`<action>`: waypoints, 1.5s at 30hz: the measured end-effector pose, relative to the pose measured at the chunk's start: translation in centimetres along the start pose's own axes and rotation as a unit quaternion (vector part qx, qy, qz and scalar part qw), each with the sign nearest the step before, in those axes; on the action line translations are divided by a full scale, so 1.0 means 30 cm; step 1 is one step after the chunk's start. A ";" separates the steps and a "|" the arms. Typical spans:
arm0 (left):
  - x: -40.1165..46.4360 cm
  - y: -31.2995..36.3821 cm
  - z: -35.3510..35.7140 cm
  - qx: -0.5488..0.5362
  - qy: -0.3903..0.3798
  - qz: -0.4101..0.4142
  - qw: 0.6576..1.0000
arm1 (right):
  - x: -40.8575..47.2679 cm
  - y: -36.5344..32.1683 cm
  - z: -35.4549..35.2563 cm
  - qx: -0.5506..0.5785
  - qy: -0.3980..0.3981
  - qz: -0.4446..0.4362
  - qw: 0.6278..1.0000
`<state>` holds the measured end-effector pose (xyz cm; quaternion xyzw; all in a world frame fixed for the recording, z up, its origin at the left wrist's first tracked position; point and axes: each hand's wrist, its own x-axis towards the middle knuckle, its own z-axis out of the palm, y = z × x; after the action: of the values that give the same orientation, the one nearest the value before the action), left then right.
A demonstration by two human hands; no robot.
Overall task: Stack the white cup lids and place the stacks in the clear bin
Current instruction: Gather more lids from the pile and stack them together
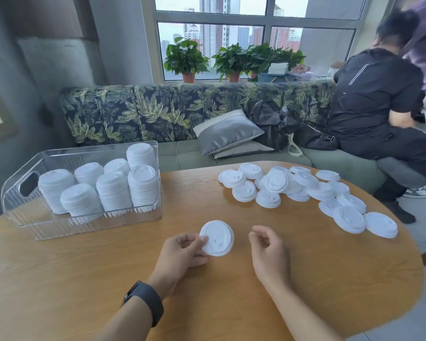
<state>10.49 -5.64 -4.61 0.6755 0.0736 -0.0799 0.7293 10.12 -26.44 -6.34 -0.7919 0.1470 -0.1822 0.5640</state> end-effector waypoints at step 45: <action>0.201 0.028 0.142 -0.045 0.085 0.066 0.993 | 0.240 0.042 0.022 -0.153 0.091 -0.013 0.984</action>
<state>16.56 -9.94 -4.76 0.6497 0.0943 0.0292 0.7538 16.81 -29.44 -6.84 -0.8506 0.2138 -0.2363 0.4183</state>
